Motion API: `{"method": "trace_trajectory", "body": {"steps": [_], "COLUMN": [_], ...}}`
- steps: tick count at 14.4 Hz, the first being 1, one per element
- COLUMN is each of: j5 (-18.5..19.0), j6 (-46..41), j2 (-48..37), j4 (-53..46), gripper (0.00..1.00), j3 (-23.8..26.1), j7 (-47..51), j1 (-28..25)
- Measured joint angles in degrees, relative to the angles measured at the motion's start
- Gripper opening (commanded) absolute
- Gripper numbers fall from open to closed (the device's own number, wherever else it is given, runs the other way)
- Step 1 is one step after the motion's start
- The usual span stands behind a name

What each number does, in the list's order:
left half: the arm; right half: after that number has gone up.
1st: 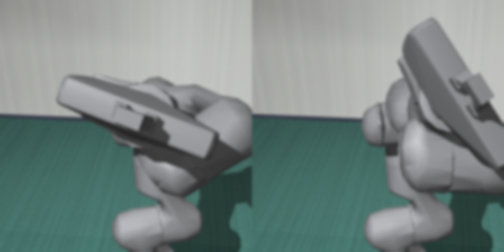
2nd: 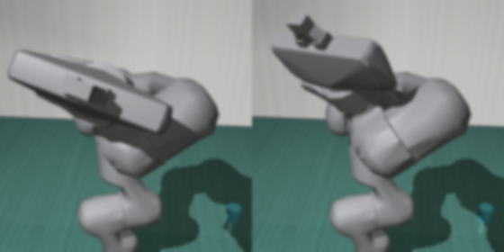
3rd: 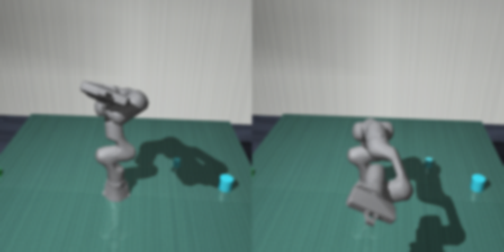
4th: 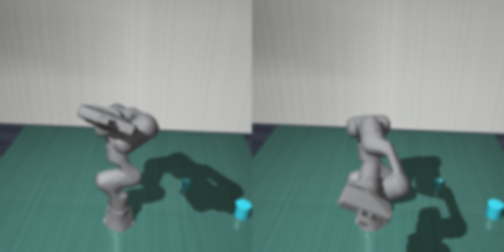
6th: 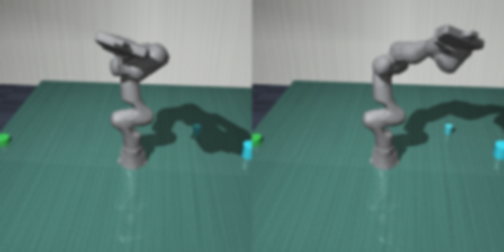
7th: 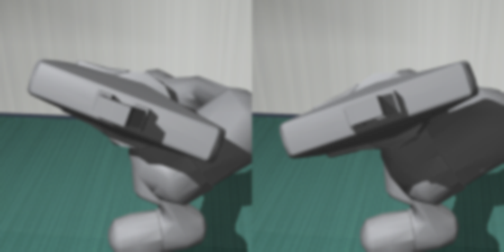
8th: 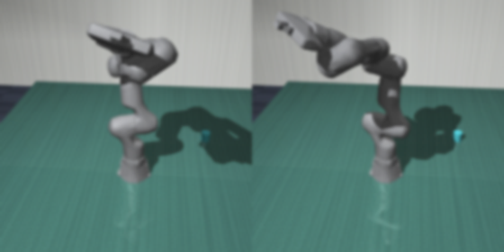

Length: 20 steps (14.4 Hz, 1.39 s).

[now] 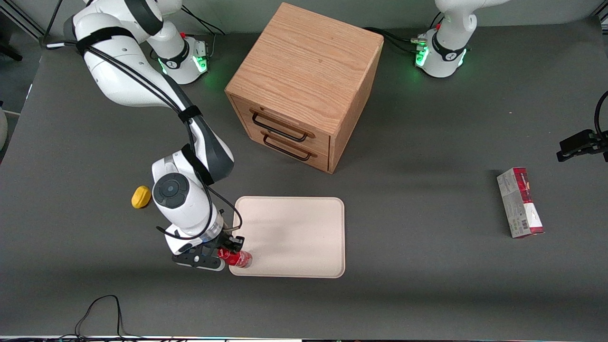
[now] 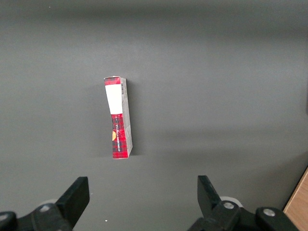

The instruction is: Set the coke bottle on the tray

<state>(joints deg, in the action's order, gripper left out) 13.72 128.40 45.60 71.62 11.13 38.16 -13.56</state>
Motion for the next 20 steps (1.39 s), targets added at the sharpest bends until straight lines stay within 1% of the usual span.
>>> {"method": "trace_trajectory", "body": {"steps": [2,3,8,10,13,15,17,20], "j5": [0.03,0.08,0.10,0.17,-0.53,-4.38,-8.75,-11.22], "j6": [1.20,2.08,3.15,2.53,-5.34,-13.03,-18.32,-25.45], "j2": [-0.01,-0.01,-0.59,-2.21,-8.92,-15.47,-23.35,-35.18], "j4": [0.88,1.24,1.19,1.02,0.96,2.32,6.89,15.68], "gripper": [0.97,1.00,1.00,1.00,1.00,1.00,1.00,1.00], "j3": [0.00,0.01,0.10,0.09,-0.07,-1.99,-6.17,-12.41], "j7": [0.00,0.00,0.03,0.00,-2.53,-8.55,-16.47,-27.65], "j1": [0.00,0.00,-0.01,0.00,0.18,0.25,0.49,1.65]}}
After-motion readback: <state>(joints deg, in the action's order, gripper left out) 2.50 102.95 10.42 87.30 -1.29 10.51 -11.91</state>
